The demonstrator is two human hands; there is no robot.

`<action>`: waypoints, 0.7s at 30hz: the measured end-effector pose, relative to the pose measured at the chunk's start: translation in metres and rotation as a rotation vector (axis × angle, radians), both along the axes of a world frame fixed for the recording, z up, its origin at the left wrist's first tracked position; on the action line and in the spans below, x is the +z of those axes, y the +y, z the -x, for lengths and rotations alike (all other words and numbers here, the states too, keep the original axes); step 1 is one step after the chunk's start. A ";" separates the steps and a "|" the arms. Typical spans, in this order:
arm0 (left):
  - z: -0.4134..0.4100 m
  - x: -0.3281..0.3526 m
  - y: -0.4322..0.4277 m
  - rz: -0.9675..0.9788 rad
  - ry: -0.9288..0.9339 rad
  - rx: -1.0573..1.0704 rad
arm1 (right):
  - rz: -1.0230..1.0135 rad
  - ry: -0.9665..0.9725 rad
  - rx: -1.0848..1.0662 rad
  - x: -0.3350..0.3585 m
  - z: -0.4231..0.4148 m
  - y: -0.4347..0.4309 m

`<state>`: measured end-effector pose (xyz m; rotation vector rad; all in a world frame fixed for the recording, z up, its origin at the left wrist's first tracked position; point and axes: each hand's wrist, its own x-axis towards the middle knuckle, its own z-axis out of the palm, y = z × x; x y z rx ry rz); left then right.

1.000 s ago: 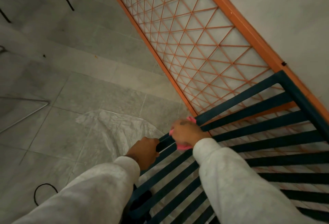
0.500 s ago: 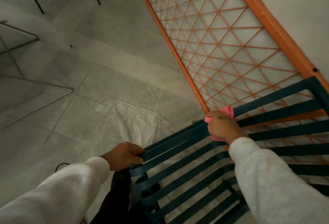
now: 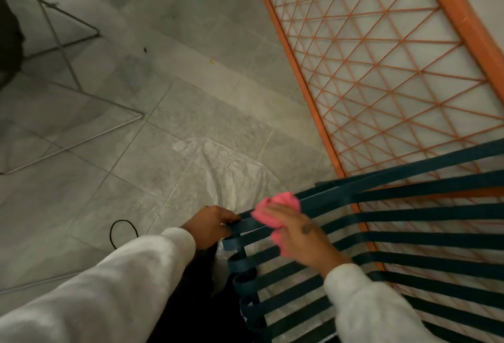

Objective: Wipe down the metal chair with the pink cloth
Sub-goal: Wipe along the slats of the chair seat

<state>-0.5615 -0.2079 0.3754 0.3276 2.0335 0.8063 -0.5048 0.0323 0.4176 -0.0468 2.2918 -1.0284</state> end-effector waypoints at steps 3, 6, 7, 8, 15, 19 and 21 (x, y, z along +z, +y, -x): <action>-0.005 -0.003 -0.004 0.029 0.026 -0.003 | -0.267 -0.012 -0.191 0.001 0.016 0.048; -0.013 -0.008 -0.009 0.033 0.039 0.038 | -0.540 -0.034 -0.169 0.003 0.030 0.033; -0.015 -0.009 -0.010 0.034 0.037 0.053 | -0.590 -0.033 -0.154 0.006 0.030 0.015; -0.016 -0.010 -0.012 0.030 0.030 0.067 | -0.620 -0.007 -0.125 0.011 0.028 -0.005; -0.024 -0.014 -0.030 0.041 -0.058 0.066 | -0.401 0.038 0.144 -0.005 -0.011 -0.115; -0.027 -0.011 -0.034 0.009 -0.048 0.077 | -0.304 -0.011 0.176 -0.002 -0.009 -0.088; -0.029 -0.008 -0.034 -0.040 -0.029 0.099 | -0.282 -0.021 0.116 0.014 -0.002 -0.061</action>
